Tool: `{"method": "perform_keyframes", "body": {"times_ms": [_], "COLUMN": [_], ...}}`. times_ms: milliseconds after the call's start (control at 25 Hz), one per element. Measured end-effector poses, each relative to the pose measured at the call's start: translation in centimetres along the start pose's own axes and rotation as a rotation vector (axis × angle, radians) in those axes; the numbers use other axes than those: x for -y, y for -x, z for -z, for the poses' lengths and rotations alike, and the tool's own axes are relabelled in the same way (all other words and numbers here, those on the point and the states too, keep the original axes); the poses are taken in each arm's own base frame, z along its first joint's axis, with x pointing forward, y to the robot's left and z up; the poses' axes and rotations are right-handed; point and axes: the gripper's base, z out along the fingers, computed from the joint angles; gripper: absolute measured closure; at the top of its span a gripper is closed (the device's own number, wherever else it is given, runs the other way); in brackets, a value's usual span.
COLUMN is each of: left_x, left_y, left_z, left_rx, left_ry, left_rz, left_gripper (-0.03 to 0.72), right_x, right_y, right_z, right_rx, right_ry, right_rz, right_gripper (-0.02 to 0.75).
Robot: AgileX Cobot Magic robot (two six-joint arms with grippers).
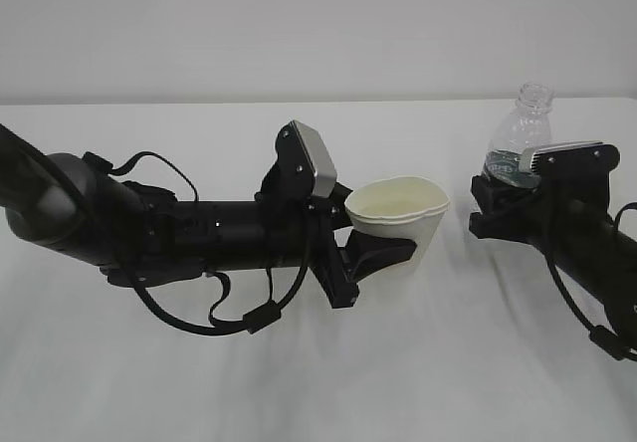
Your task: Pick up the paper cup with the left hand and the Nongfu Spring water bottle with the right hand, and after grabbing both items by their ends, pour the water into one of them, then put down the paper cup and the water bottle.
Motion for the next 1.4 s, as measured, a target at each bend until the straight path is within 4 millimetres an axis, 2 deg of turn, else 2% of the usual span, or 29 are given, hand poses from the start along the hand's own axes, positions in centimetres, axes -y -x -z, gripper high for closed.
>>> {"method": "perform_keyframes", "body": {"times_ms": [480, 1400], "left_x": [0.00, 0.02], "left_y": [0.00, -0.01], "left_z": [0.00, 0.00], "left_rx": [0.000, -0.001], "left_ry": [0.000, -0.002], "left_rz": [0.000, -0.001], "left_gripper": [0.292, 0.295], "right_x": [0.07, -0.18], "right_y": [-0.22, -0.77], "right_z": [-0.99, -0.48], "right_rx": [0.008, -0.014], "right_ry": [0.003, 0.021], "right_rz": [-0.024, -0.023], "right_gripper": [0.318, 0.318]}}
